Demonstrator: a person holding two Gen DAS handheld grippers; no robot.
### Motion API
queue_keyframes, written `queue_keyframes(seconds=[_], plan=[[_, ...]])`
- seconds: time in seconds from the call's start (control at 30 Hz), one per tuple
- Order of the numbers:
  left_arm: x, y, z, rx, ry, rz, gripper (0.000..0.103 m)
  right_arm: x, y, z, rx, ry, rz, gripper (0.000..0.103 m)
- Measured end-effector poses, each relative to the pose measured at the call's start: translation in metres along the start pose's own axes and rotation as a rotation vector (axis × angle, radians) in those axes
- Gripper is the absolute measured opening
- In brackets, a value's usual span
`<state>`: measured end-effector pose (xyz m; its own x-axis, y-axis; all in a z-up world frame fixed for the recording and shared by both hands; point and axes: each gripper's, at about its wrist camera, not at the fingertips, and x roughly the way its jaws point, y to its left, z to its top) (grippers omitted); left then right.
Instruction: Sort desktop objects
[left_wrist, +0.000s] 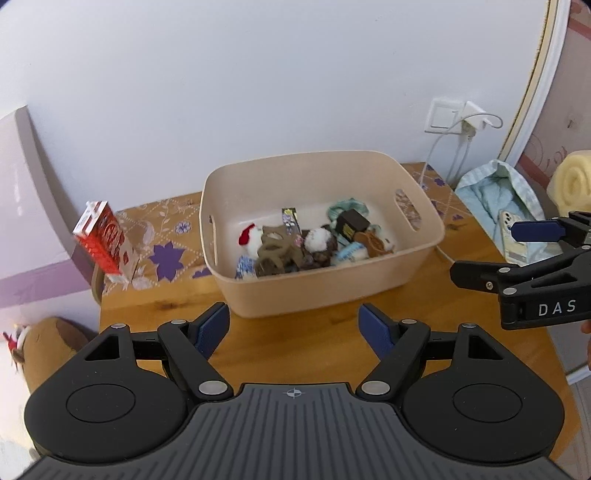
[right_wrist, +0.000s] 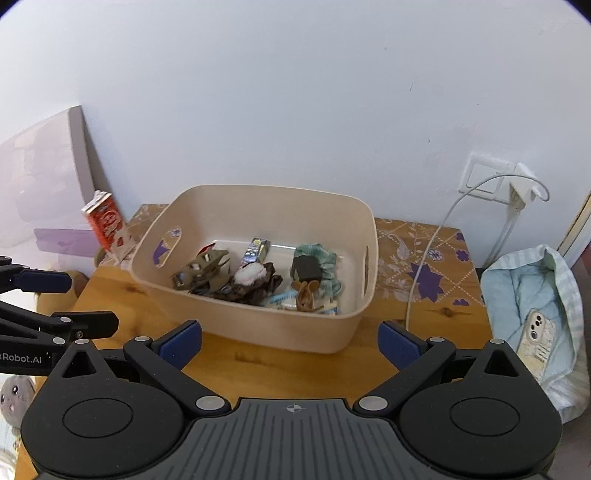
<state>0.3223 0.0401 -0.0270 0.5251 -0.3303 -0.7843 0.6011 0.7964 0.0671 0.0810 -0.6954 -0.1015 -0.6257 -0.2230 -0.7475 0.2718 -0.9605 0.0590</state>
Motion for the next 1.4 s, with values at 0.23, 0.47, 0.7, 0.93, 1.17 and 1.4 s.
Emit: queue_keyframes(seconds=[0.23,0.47,0.7,0.93,1.17,1.4], plan=[[-0.053,-0.018,-0.025,-0.037,-0.023,0.017,0.078,-0.047,-0.005,-0.029,-0.009,0.003,0.037,0.103],[-0.103,-0.040,-0.051,-0.015,-0.057,0.057,0.078,-0.092,-0.002,-0.058,-0.057,0.003,0.064,0.103],[-0.147,-0.058,-0.080,0.019,-0.068,0.064,0.078,-0.142,0.003,-0.079,-0.093,-0.035,0.091,0.103],[-0.191,-0.079,-0.111,0.061,-0.075,0.033,0.078,-0.188,0.000,-0.102,-0.077,-0.053,0.101,0.103],[-0.228,-0.098,-0.133,0.087,-0.081,-0.009,0.078,-0.229,-0.007,-0.120,-0.091,-0.085,0.096,0.103],[-0.257,-0.115,-0.148,0.107,-0.094,-0.043,0.078,-0.257,-0.011,-0.131,-0.097,-0.080,0.104,0.103]])
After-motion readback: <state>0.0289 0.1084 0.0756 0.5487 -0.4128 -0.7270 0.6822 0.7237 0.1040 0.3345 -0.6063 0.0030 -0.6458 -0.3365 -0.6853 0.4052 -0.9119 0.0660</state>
